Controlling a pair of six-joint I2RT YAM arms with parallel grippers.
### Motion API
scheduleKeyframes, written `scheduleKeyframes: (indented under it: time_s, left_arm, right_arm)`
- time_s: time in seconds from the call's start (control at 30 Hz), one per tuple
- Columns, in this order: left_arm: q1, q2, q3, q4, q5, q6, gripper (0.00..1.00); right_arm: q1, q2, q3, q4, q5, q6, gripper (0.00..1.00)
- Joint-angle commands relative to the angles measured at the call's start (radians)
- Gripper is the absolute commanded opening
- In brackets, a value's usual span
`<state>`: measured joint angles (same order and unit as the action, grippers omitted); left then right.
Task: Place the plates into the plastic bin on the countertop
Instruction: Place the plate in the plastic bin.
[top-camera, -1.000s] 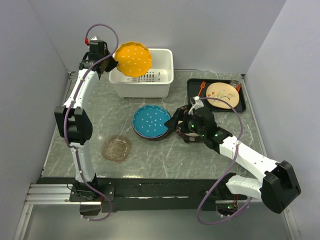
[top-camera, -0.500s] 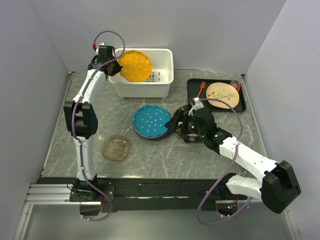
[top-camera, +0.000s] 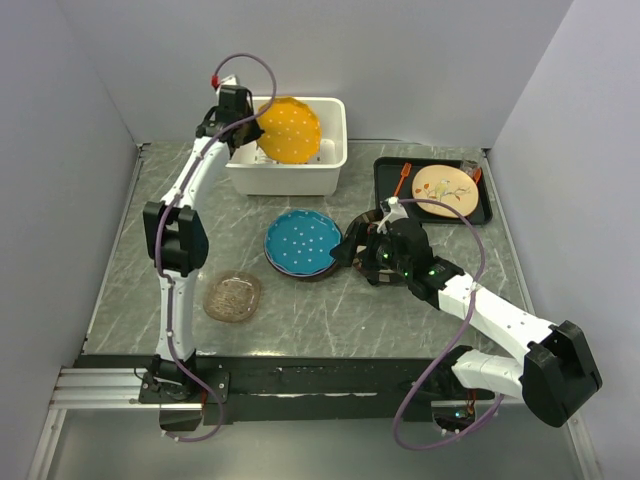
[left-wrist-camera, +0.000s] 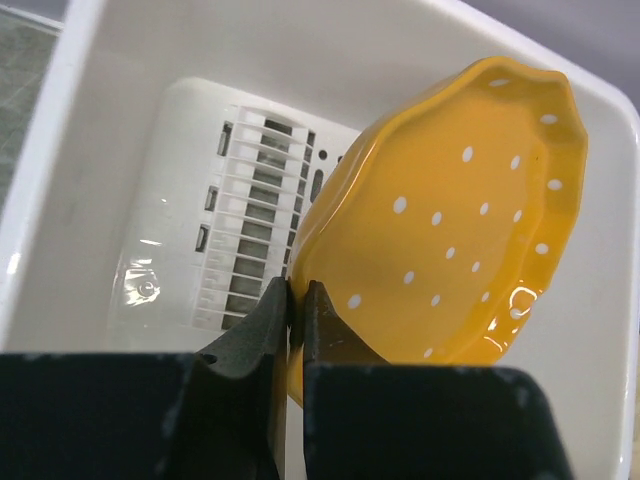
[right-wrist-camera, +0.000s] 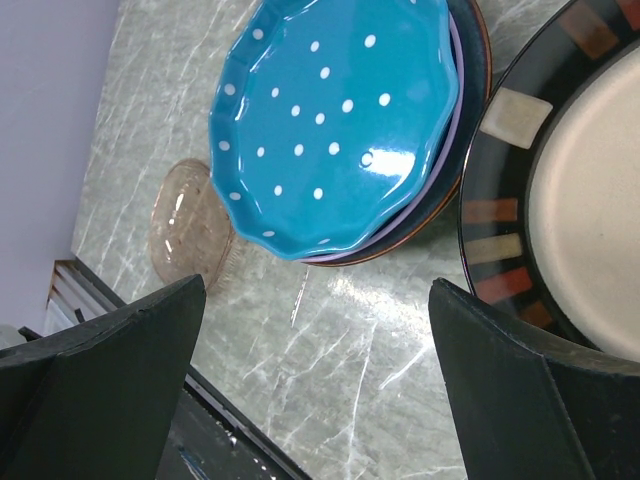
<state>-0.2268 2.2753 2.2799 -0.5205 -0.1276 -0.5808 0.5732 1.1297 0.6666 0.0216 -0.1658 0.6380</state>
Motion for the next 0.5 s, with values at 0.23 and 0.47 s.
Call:
scheduleKeyframes:
  time_s: [0.23, 0.47]
  left_arm:
    - [-0.029, 0.016, 0.09, 0.116, -0.007, 0.076, 0.01]
    - [-0.029, 0.041, 0.087, 0.089, 0.016, 0.101, 0.01]
  right_arm:
    - [-0.006, -0.011, -0.009, 0.024, -0.003, -0.003, 1.0]
    - [-0.006, -0.002, -0.01, 0.028, -0.009, -0.001, 1.0]
